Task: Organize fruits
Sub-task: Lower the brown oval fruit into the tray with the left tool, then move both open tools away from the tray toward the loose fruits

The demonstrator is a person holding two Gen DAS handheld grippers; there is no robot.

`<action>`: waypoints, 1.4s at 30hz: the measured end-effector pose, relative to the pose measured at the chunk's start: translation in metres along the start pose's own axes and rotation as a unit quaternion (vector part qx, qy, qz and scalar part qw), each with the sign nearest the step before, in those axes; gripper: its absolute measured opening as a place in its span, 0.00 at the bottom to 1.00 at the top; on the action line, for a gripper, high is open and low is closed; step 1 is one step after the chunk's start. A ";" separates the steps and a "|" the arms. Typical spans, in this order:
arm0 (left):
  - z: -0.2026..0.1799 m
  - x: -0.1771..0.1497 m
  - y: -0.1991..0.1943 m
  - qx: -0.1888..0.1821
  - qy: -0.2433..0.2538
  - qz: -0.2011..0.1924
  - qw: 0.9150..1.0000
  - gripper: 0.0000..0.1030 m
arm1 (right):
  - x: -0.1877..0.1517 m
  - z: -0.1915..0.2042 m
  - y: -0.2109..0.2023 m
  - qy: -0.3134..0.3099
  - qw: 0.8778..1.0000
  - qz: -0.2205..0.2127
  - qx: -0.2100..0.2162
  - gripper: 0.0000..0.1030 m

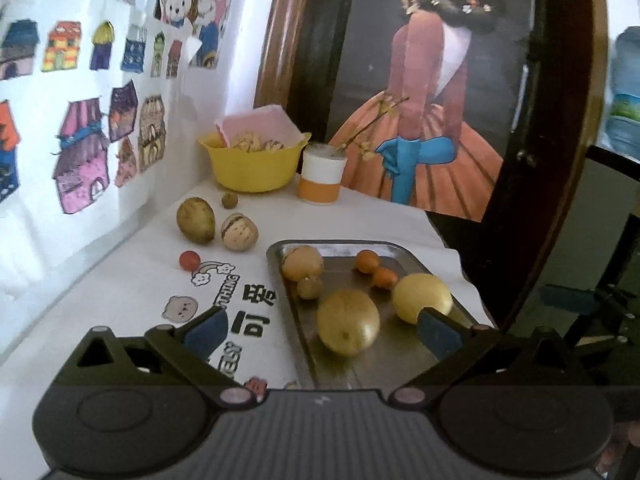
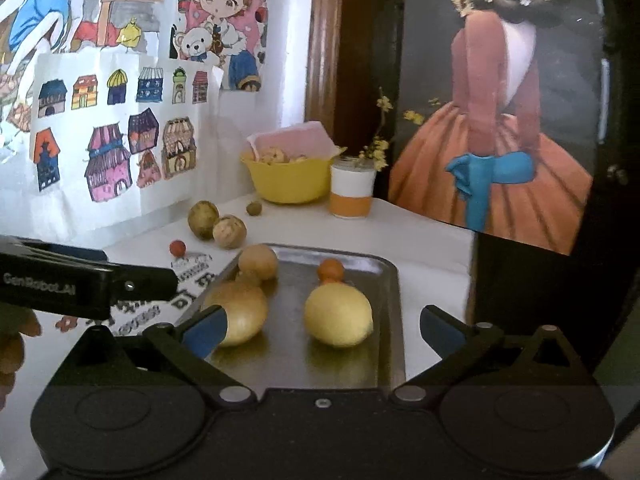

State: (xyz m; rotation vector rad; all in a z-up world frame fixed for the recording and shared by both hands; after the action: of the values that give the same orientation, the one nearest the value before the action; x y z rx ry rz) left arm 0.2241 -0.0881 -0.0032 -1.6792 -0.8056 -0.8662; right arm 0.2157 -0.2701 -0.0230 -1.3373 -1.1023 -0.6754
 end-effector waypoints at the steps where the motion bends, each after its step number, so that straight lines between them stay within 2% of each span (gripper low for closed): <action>1: 0.001 -0.002 -0.006 -0.001 0.000 0.000 1.000 0.99 | -0.002 0.004 -0.007 -0.005 1.000 0.001 -0.003 0.99; 5: 0.008 -0.015 -0.026 -0.007 0.003 0.013 1.000 0.99 | -0.013 0.016 -0.033 0.005 1.000 0.009 -0.008 0.99; 9: 0.021 -0.028 -0.045 0.004 0.008 0.028 1.000 0.99 | -0.025 0.027 -0.051 0.041 0.999 0.029 0.013 0.99; 18: 0.060 -0.058 -0.076 0.078 0.006 0.071 0.994 1.00 | -0.049 0.069 -0.068 0.067 0.993 0.072 0.063 0.99; 25: 0.081 -0.071 -0.094 0.096 -0.004 0.083 0.992 1.00 | -0.052 0.090 -0.076 0.072 0.991 0.076 0.087 0.99; 34: 0.100 -0.053 -0.098 0.114 -0.006 0.078 0.990 1.00 | -0.042 0.099 -0.072 0.066 0.990 0.074 0.102 0.99; 38: 0.105 -0.033 -0.093 0.122 0.001 0.067 0.990 1.00 | -0.022 0.105 -0.066 0.046 0.990 0.057 0.117 0.99; 42: 0.111 -0.008 -0.080 0.138 0.015 0.053 0.989 1.00 | 0.006 0.106 -0.057 0.028 0.987 0.035 0.157 0.99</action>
State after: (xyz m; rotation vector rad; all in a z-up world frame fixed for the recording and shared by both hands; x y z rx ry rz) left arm 0.1703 0.0371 0.0062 -1.4478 -0.7710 -0.6724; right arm 0.1422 -0.1758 -0.0060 -1.0742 -1.0625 -0.4617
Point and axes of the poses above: each gripper's, at about its wrist camera, not at the fingertips, and y roughly the way its jaws point, z to its left, x to its top, the point moved 9 cm from there along y, roughly the way its jaws point, and after that the axes turned 3 degrees about -y, right-handed, at the moved point
